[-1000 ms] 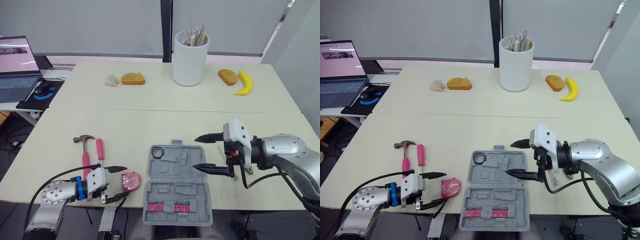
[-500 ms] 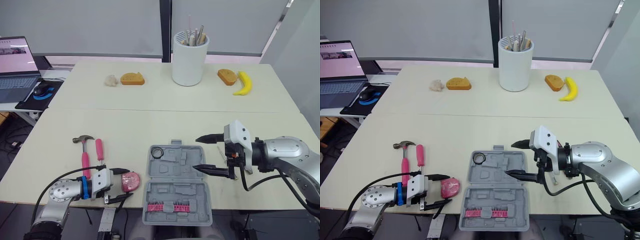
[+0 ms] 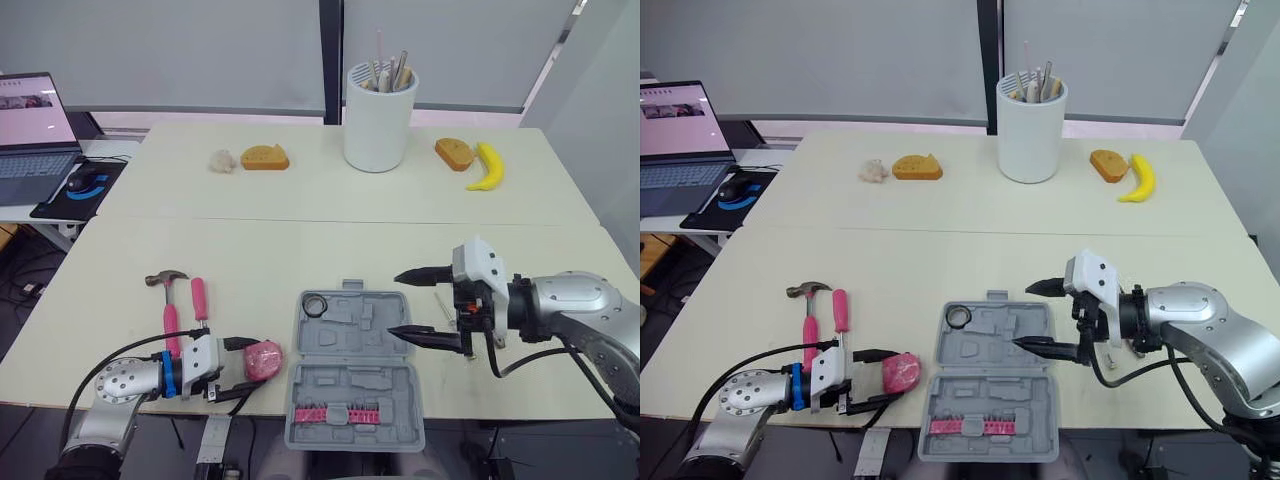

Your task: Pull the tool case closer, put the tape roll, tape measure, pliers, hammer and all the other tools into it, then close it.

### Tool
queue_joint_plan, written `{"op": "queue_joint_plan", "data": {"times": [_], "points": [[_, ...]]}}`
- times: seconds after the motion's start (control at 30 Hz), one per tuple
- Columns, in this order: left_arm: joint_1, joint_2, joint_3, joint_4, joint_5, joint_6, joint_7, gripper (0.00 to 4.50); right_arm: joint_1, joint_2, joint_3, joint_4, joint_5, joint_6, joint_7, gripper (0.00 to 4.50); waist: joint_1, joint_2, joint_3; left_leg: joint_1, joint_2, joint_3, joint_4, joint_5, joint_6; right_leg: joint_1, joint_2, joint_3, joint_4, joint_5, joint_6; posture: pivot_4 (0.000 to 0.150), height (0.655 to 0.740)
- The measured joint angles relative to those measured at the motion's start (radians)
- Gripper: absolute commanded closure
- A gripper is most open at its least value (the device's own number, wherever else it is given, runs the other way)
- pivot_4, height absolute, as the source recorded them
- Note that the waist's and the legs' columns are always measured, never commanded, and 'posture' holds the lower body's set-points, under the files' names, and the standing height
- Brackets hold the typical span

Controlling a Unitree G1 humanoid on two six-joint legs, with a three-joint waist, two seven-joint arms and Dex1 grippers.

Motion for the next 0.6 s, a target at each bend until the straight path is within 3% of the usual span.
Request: {"op": "queue_joint_plan", "data": {"times": [0.33,0.6], "points": [[-0.003,0.061,0.102,-0.366,-0.117,0.196,0.067,1.26,0.044,-0.071,-0.14,0.062,0.145,0.176,-0.012,0.0,0.002,0.0,0.0,0.0,0.0,0.001,0.0,0.0,0.0,0.0,0.001,0.001,0.0,0.0,0.0,0.15,0.74],[-0.205,-0.056,-0.029,-0.458,-0.051,0.211,0.116,1.26,0.031,-0.039,-0.179,0.097,0.315,0.378,-0.142,0.0,0.002,0.0,0.0,-0.001,0.001,0.002,0.006,0.0,0.0,0.002,0.003,0.002,0.0,0.001,0.001,0.15,0.74]]}}
